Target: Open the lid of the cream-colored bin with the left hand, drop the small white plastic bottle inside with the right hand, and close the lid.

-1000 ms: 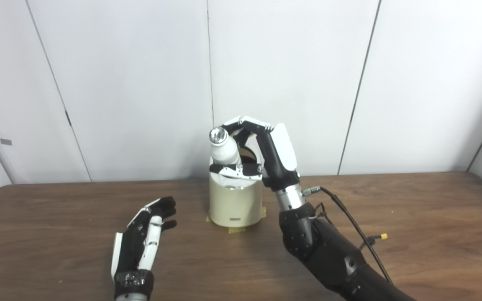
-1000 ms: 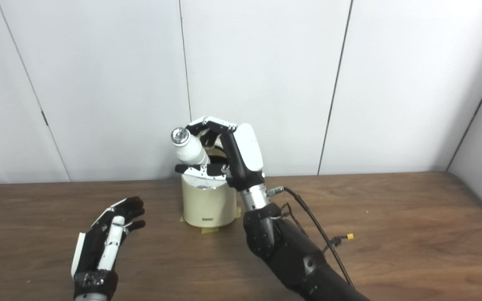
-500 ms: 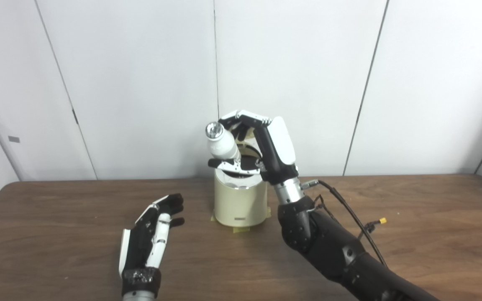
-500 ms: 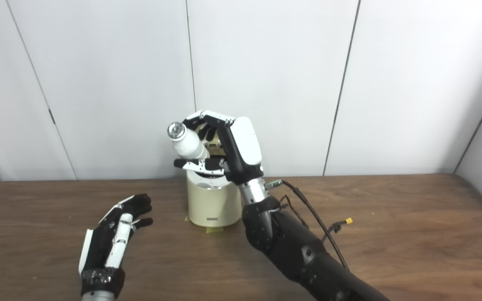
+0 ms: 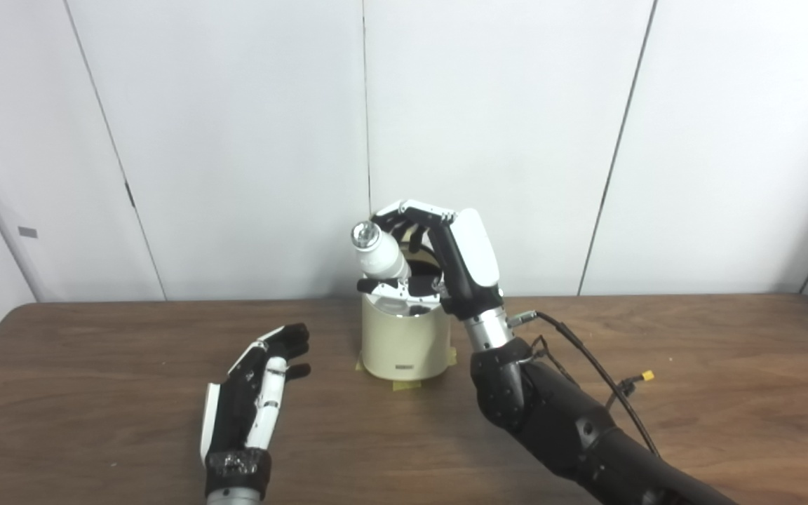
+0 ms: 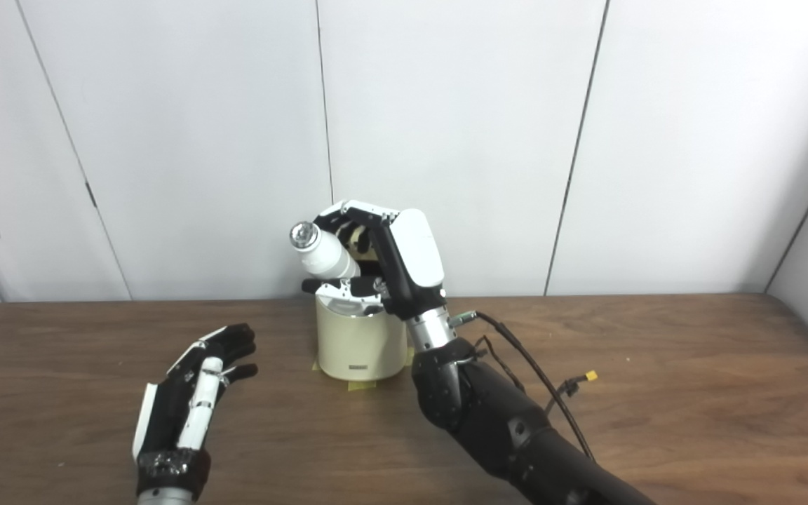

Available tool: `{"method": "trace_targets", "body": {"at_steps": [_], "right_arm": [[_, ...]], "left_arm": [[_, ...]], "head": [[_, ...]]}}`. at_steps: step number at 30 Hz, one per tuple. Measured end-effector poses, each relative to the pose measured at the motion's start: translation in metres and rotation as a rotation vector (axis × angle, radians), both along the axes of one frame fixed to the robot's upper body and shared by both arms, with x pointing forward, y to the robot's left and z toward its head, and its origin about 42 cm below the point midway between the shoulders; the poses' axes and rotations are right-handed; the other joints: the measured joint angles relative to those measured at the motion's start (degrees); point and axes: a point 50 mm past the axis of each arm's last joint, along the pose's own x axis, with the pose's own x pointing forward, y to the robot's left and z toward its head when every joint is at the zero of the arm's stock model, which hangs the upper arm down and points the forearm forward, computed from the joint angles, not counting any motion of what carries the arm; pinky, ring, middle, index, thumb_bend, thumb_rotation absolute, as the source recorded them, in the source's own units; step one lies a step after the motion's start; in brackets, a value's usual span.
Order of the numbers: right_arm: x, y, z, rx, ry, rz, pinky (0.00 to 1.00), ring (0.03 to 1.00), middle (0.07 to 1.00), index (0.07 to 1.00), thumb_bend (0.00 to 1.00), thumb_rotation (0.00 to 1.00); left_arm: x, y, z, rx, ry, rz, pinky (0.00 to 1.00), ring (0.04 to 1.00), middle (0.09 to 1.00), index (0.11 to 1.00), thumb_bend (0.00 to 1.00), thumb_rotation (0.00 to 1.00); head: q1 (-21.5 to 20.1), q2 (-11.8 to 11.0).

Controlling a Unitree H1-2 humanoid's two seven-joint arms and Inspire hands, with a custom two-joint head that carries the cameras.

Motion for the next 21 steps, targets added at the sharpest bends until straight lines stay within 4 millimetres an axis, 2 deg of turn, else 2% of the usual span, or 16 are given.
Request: {"method": "trace_targets", "body": {"at_steps": [5,11,15,16,17,21], "right_arm": [[0.000,-0.002,-0.003,-0.008,0.003,-0.003,0.24,0.364,0.494,0.542,0.51,0.00],[0.002,-0.008,-0.005,-0.021,0.010,-0.017,0.23,0.364,0.499,0.538,0.51,0.00],[0.003,-0.012,-0.006,-0.022,0.014,-0.024,0.28,0.376,0.501,0.537,0.51,0.00],[0.003,-0.013,-0.006,-0.022,0.014,-0.025,0.26,0.370,0.498,0.539,0.51,0.00],[0.003,-0.013,-0.006,-0.022,0.014,-0.026,0.23,0.403,0.473,0.532,0.51,0.00],[0.003,-0.014,-0.007,-0.024,0.017,-0.028,0.25,0.374,0.500,0.539,0.51,0.00]], "left_arm": [[-0.001,0.000,-0.001,0.000,0.003,0.001,0.70,0.776,0.759,0.722,0.22,0.67],[-0.001,0.000,-0.001,0.001,0.005,0.002,0.69,0.772,0.755,0.719,0.22,0.67],[-0.002,0.000,-0.002,0.007,0.007,0.002,0.69,0.771,0.755,0.717,0.22,0.66],[-0.002,-0.001,-0.002,0.007,0.007,0.002,0.70,0.773,0.756,0.718,0.22,0.66],[-0.002,-0.001,-0.002,0.007,0.007,0.002,0.70,0.772,0.757,0.720,0.22,0.66],[-0.003,-0.002,-0.002,0.018,0.008,0.001,0.71,0.776,0.758,0.721,0.22,0.67]], "head": [[-0.1,0.0],[0.3,0.0],[0.4,0.0],[0.5,0.0],[0.6,0.0],[0.9,-0.1]]}}
